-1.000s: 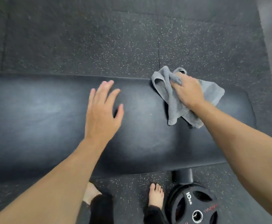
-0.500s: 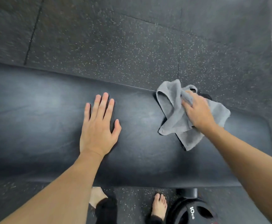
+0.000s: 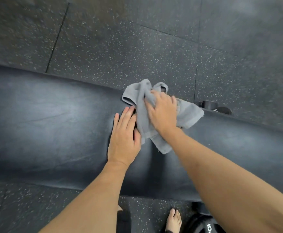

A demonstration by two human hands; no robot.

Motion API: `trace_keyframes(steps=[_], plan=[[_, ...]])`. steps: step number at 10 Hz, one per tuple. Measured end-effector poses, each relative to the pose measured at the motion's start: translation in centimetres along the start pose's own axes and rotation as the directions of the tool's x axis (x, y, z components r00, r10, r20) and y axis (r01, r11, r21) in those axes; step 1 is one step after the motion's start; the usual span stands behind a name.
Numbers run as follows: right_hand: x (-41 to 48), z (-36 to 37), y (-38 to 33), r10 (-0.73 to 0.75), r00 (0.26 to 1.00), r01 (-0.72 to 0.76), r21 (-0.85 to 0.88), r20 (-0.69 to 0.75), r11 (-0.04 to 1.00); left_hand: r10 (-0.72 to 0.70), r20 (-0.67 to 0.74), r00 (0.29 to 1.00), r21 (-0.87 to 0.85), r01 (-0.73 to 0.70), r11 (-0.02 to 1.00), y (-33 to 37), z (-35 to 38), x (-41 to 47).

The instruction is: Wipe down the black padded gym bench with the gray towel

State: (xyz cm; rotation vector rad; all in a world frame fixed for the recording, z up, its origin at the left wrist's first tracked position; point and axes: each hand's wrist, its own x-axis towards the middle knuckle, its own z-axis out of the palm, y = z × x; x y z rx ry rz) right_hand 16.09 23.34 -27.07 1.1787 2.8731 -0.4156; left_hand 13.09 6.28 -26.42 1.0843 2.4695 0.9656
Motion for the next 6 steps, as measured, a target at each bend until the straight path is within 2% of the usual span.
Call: trace_keyframes(steps=[1,2,3,4,5,6], plan=[[-1.1,-0.3,-1.8,-0.066,0.998,0.066,0.031,-0.005,0.997,0.019,0.033,0.999,-0.045,-0.017,0.999,-0.9,-1.5,0.3],[-5.0,-0.6,0.3,-0.150,0.988,0.150,0.009,0.044,0.989,-0.139,-0.048,0.989,0.216,0.146,0.965,-2.6,-2.9,-1.0],[-9.4,-1.1,2.8,-0.222,0.972,0.218,0.058,0.074,0.974,-0.273,0.012,0.962,0.355,0.251,0.900,-3.0,-4.1,-2.5],[-9.6,-2.9,4.2,-0.230,0.959,0.221,0.072,0.166,0.973,-0.343,0.228,0.911,0.290,0.273,0.917,-1.9,-7.3,-2.3],[-8.1,-8.0,0.9,-0.201,0.963,0.192,0.065,0.182,0.979,-0.348,0.093,0.933,0.273,0.312,0.910,1.1,-14.3,-1.2],[-6.6,-15.0,-5.4,-0.230,0.964,0.220,0.081,0.133,0.972,-0.152,-0.197,0.969,0.410,0.222,0.885,5.4,-22.6,-0.5]])
